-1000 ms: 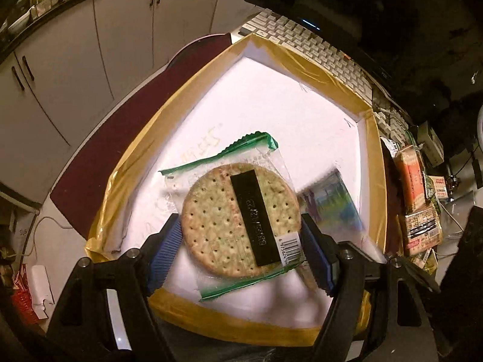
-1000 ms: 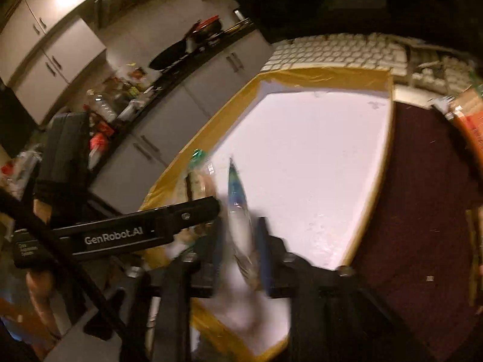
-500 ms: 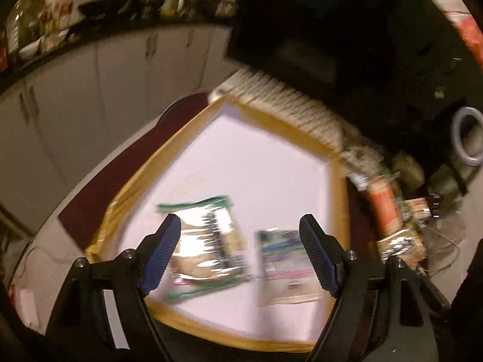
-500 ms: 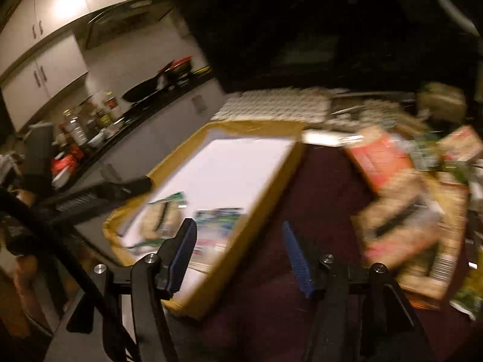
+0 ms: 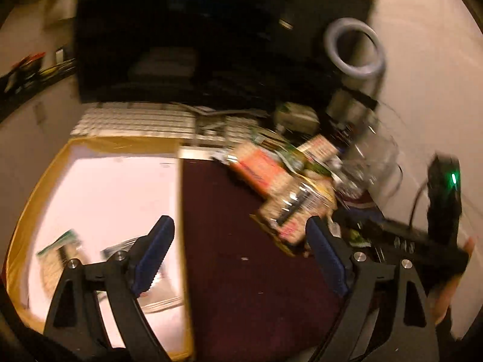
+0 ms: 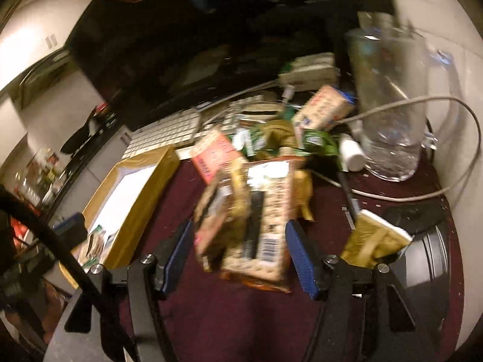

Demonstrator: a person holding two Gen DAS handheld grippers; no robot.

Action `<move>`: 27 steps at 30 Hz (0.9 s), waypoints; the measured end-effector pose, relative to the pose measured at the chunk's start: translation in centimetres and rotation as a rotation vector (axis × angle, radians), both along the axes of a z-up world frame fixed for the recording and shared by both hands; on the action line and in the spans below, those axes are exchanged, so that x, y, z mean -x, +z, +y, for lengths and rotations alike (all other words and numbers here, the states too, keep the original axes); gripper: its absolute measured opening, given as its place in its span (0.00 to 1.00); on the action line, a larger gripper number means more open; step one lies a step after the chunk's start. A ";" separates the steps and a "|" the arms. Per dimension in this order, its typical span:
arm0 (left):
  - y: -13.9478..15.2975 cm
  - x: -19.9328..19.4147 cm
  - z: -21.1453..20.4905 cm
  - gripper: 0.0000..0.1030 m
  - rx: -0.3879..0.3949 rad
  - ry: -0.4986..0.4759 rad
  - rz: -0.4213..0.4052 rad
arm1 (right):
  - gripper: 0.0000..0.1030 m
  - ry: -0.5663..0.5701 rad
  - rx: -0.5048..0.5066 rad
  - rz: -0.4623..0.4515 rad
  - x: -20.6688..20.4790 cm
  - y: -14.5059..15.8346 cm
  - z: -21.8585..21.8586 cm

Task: Organize snacks
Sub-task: 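Grasp a rectangular cracker pack with the left tool while the right tool grasps another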

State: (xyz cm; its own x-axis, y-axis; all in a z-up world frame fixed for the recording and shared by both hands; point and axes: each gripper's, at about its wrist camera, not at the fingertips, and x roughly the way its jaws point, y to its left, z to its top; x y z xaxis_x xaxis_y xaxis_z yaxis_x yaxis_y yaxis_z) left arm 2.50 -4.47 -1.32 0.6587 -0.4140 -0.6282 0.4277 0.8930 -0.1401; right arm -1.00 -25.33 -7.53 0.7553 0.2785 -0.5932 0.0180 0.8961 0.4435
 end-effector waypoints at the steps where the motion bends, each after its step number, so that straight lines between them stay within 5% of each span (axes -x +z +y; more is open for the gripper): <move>1: -0.3 -0.4 -1.1 0.87 -0.016 -0.047 0.024 | 0.61 -0.014 -0.002 0.011 -0.2 -0.2 -0.3; 5: -1.5 -2.7 -4.4 0.87 -0.040 -0.154 0.120 | 0.61 -0.025 0.009 0.055 -0.9 -1.3 -0.7; 9: -1.6 -4.7 -6.7 0.87 -0.089 -0.256 0.109 | 0.61 -0.052 -0.011 0.080 -0.8 -2.2 -2.2; 15: -2.9 -7.7 -10.7 0.87 -0.065 -0.377 0.212 | 0.58 -0.072 -0.045 0.075 0.0 -2.2 -4.0; 18: -3.7 -8.7 -11.6 0.87 -0.078 -0.389 0.206 | 0.56 -0.072 -0.039 0.073 0.0 -2.3 -4.3; 23: -5.1 -10.6 -10.7 0.87 0.058 -0.349 0.322 | 0.55 -0.034 -0.062 0.071 0.1 -2.4 -4.5; 27: -4.9 -8.8 -10.0 0.87 0.047 -0.389 0.327 | 0.55 -0.022 -0.094 0.058 0.1 -2.4 -4.7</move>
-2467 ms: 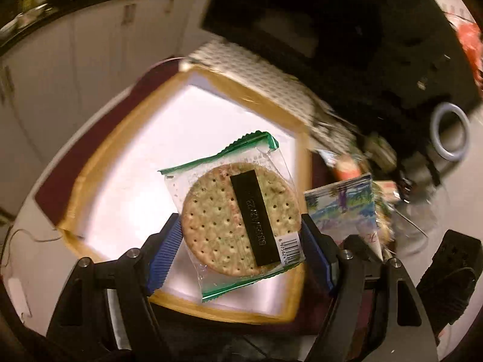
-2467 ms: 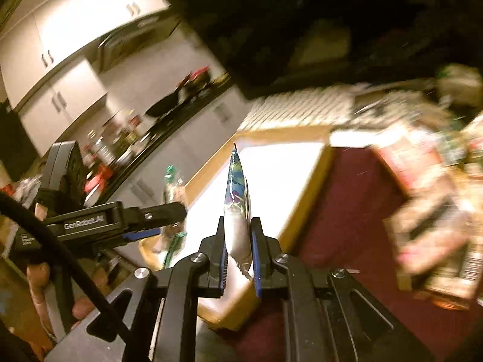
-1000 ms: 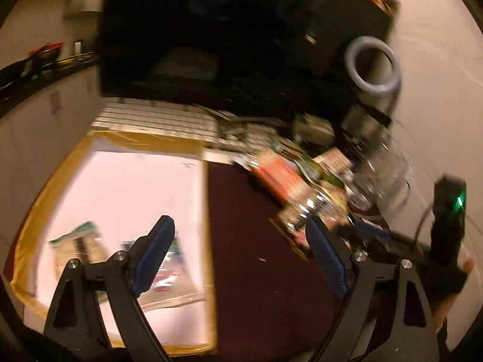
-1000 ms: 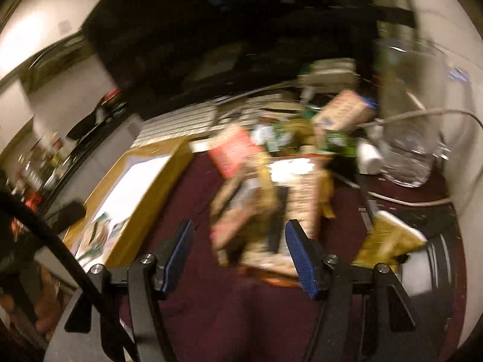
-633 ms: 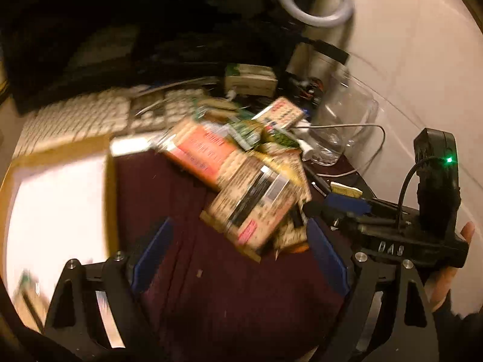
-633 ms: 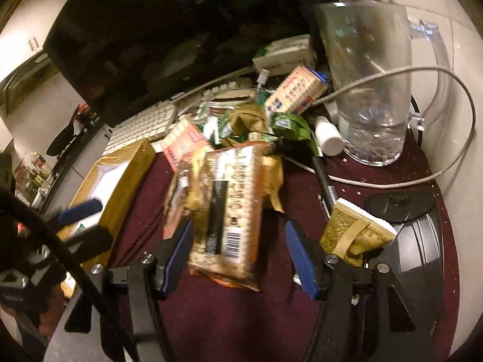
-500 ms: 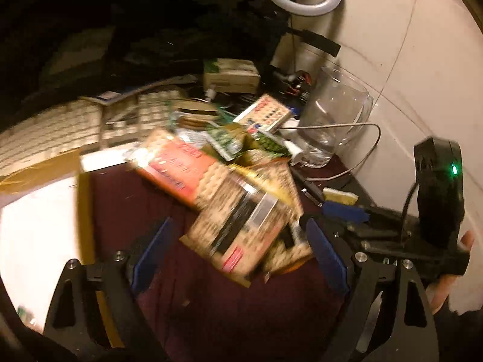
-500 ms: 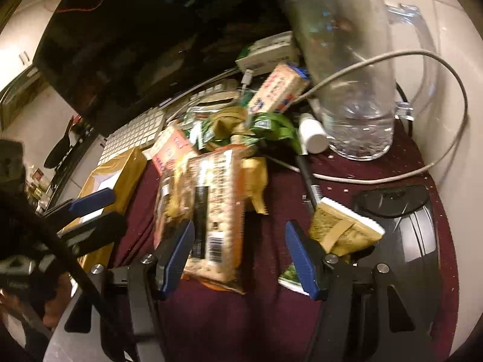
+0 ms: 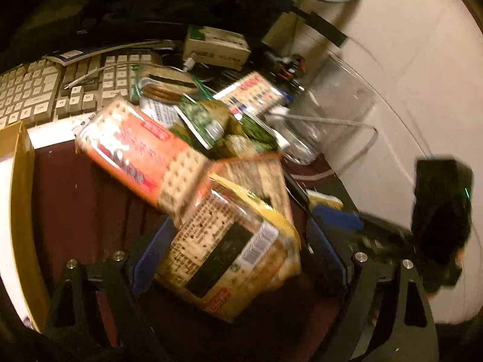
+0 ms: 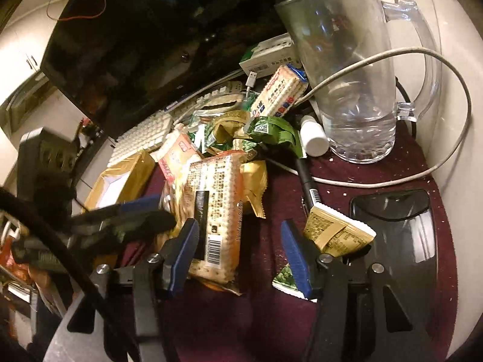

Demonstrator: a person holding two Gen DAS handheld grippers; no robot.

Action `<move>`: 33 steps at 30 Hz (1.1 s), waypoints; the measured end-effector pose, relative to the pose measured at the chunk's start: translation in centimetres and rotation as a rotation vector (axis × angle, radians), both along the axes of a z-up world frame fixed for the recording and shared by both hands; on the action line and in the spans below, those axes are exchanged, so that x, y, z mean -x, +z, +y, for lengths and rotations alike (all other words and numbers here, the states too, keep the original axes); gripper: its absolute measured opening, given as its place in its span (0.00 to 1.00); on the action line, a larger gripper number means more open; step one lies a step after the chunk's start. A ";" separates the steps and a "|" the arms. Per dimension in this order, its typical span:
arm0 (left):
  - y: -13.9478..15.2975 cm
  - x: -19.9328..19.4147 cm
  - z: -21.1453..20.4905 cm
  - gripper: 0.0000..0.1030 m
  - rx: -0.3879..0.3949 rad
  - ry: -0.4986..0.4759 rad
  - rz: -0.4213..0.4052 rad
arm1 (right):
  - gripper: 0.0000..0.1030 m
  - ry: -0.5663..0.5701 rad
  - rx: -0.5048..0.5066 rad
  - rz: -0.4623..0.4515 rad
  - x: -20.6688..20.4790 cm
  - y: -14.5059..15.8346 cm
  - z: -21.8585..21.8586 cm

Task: Organize snacks
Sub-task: 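Grasp a rectangular cracker pack with the left tool while the right tool grasps another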

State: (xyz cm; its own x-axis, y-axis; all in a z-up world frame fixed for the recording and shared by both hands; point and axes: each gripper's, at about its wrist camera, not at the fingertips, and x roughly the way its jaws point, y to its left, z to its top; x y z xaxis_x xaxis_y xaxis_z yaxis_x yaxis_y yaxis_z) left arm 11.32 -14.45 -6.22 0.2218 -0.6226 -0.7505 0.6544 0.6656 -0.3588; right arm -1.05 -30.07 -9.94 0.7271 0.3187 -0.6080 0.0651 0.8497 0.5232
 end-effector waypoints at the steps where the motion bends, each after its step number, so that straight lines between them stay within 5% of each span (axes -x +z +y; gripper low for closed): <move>1: 0.1 0.6 0.2 0.87 -0.004 -0.012 -0.002 | 0.55 0.006 -0.023 -0.006 0.0 0.0 -0.2; 11: -0.8 4.3 0.7 0.87 -0.118 0.001 -0.119 | 0.55 0.023 -0.075 0.006 0.1 -0.5 -0.6; 16: -1.4 5.6 0.9 0.73 -0.202 0.058 -0.168 | 0.55 0.042 -0.024 0.016 -0.3 -0.5 0.8; 23: -0.7 8.7 5.1 0.72 -0.110 0.312 -0.191 | 0.55 0.030 0.067 0.034 -1.7 -0.6 3.1; 30: 0.6 9.5 7.3 0.72 -0.048 0.441 -0.208 | 0.64 -0.048 0.211 0.090 -4.4 -0.4 7.2; 33: 1.0 9.4 8.1 0.72 -0.042 0.476 -0.207 | 0.57 -0.083 0.322 0.131 -5.0 -1.0 8.4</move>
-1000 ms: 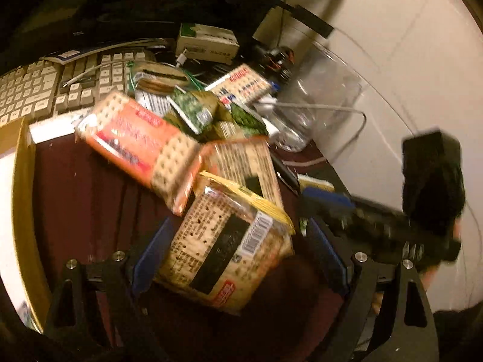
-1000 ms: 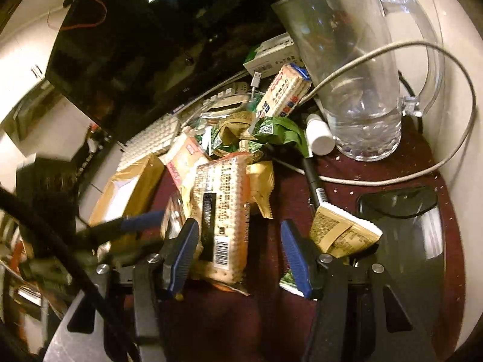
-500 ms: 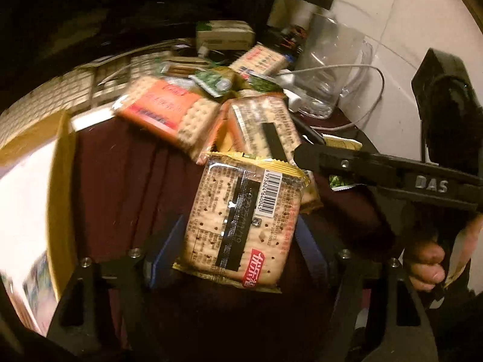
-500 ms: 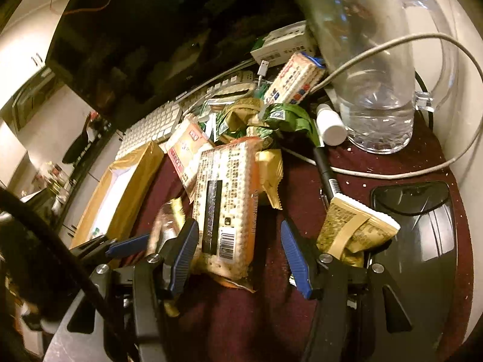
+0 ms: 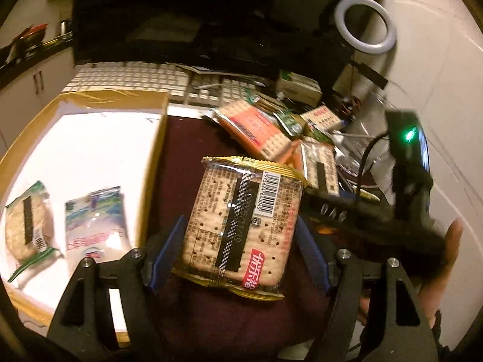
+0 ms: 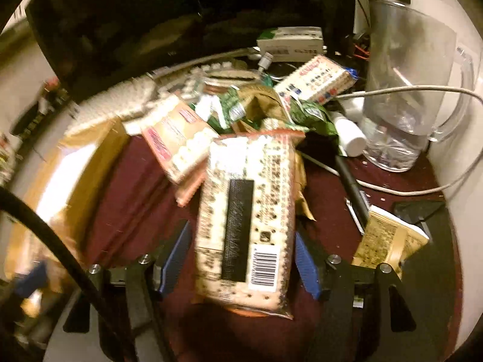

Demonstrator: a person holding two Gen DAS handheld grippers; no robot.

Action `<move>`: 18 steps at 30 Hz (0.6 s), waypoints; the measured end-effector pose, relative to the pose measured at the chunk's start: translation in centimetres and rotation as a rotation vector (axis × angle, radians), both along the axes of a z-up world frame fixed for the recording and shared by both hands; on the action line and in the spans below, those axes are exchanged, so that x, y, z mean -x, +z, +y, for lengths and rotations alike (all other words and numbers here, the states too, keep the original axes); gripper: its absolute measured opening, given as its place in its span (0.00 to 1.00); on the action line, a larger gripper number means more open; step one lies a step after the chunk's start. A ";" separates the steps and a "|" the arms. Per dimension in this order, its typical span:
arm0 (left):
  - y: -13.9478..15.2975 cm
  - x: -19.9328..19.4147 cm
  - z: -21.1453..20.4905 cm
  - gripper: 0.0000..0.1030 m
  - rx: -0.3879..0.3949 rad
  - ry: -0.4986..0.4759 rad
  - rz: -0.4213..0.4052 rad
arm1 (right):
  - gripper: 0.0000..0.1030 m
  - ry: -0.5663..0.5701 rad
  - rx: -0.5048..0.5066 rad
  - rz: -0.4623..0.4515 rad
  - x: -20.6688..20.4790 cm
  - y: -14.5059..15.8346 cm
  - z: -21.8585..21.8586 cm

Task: Organize snacks
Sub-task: 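Grasp a rectangular cracker pack with the left tool while the right tool grasps another, then carry both cracker packs into the tray and open both tools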

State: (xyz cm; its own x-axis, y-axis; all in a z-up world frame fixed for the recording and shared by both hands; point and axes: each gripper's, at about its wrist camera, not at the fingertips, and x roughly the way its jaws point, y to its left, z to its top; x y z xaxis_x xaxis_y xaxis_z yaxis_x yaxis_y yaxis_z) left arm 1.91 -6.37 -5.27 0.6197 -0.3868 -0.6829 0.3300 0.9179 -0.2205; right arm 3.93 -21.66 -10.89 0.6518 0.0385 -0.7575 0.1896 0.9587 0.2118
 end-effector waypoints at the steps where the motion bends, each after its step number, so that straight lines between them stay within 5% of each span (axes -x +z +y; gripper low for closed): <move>1: 0.0 -0.1 0.3 0.72 0.006 0.008 0.003 | 0.53 -0.004 -0.001 0.004 0.1 -0.3 -0.1; 6: 0.3 0.2 1.6 0.72 0.022 0.035 0.012 | 0.50 -0.065 -0.069 -0.021 2.0 -0.5 -2.0; 11: 1.6 0.7 3.6 0.72 0.121 0.046 0.015 | 0.50 -0.107 -0.122 -0.139 5.0 1.1 -2.9; 18: 4.3 1.3 7.2 0.67 0.198 0.116 -0.023 | 0.50 0.122 -0.172 -0.321 5.5 5.1 1.5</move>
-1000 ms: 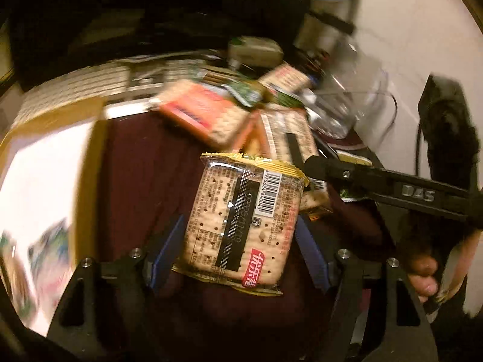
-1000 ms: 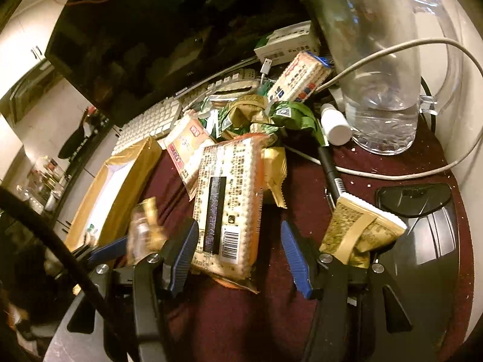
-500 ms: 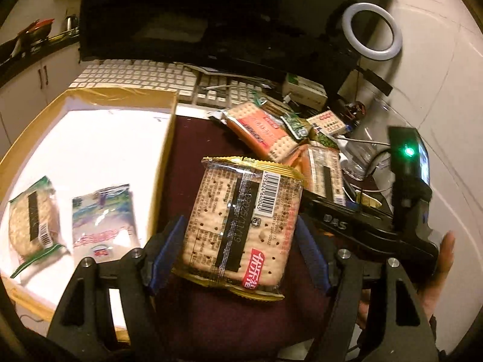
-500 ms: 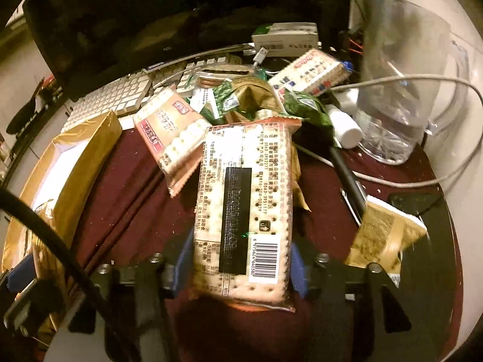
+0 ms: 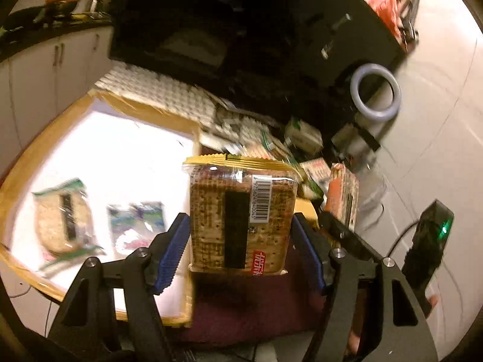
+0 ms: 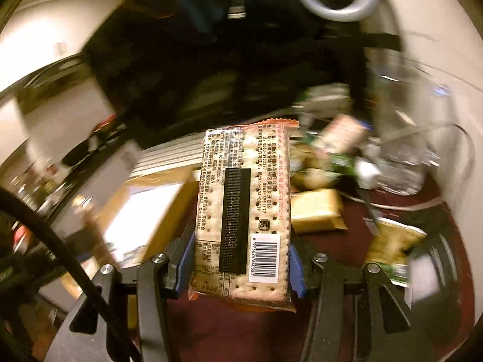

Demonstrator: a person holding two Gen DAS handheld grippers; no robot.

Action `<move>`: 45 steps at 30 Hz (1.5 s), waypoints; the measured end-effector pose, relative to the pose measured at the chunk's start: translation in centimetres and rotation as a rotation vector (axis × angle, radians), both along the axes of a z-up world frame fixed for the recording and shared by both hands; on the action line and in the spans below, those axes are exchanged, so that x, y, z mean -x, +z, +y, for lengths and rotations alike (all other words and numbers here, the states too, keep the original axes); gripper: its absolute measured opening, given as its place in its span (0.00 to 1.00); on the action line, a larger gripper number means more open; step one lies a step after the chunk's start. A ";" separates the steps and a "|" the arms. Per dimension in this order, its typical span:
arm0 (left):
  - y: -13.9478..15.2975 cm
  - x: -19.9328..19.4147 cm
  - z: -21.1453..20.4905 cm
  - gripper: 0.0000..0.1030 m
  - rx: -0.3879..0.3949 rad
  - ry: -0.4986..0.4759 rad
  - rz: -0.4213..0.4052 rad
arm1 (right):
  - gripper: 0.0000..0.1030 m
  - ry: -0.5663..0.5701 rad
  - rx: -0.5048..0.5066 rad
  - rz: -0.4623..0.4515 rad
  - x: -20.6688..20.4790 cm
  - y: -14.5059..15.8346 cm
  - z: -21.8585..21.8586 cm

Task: Organize snacks
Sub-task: 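Carry both cracker packs into the tray and open both tools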

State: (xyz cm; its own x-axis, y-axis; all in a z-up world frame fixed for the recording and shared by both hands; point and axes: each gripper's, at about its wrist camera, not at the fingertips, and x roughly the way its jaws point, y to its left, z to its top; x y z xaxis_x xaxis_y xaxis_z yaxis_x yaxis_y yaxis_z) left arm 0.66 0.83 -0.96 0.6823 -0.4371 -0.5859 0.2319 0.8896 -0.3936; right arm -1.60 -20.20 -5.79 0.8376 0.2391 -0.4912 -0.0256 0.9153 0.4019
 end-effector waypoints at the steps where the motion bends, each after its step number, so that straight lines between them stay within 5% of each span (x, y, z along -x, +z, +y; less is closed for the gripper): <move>1: 0.3 0.0 0.4 0.67 -0.017 0.025 -0.014 | 0.50 0.038 -0.009 -0.004 -0.5 0.2 0.8; 22: -1.1 -7.8 10.1 0.67 0.009 0.211 0.132 | 0.50 0.427 0.073 0.049 -10.2 0.8 14.4; 38: -6.1 -14.6 12.2 0.67 -0.046 0.260 0.298 | 0.52 0.422 0.256 0.189 -13.9 -1.8 19.5; 42: -6.0 -14.4 12.3 0.68 -0.035 0.245 0.300 | 0.57 0.453 0.223 0.184 -13.7 -1.7 19.0; 45: -5.1 -13.8 13.0 0.75 0.054 0.258 0.268 | 0.59 0.446 0.145 0.154 -13.1 -1.2 17.4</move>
